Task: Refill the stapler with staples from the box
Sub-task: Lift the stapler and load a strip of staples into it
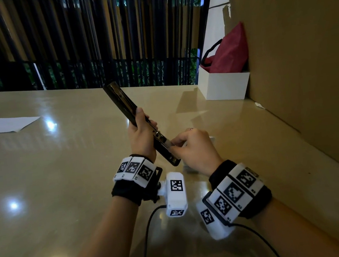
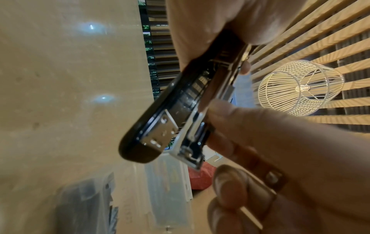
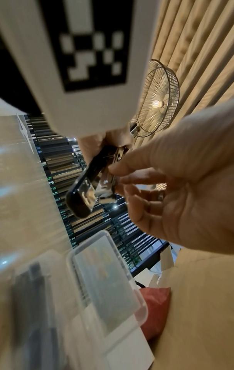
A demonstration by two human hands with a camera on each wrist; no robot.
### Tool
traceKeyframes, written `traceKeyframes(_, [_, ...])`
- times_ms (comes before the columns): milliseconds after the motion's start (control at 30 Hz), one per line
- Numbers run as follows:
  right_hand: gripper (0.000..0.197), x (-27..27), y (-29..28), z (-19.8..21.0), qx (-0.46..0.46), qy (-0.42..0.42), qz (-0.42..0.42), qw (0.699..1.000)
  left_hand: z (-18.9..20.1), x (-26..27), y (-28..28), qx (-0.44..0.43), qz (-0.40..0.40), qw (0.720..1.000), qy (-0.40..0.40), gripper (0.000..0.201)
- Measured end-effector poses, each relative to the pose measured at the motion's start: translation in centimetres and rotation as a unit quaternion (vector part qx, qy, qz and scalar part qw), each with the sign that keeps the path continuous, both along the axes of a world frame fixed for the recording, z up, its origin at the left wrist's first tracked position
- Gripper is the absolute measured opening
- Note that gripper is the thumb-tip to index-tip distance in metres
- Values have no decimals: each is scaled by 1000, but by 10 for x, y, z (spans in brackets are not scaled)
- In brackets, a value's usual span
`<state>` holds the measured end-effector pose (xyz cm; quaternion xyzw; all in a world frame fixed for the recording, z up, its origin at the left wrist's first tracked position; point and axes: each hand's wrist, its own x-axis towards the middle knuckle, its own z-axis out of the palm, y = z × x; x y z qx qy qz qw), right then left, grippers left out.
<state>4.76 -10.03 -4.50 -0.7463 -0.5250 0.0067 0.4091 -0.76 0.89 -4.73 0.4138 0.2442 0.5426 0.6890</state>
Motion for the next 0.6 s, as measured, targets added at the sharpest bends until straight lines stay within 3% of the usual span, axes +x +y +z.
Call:
traceKeyframes(233, [15,-1,5,-7,37,43,-26,998,2,-1,1,-7,9,1000,6,31])
traceKeyframes(467, [8,5,7,2,-21,165,1,986,2,-2,0,-26,-11,999,25,34])
traceKeyframes(600, [23,18,-2,20,-48,113,39,992,5,-1,-1,-44,-37,998,25,35])
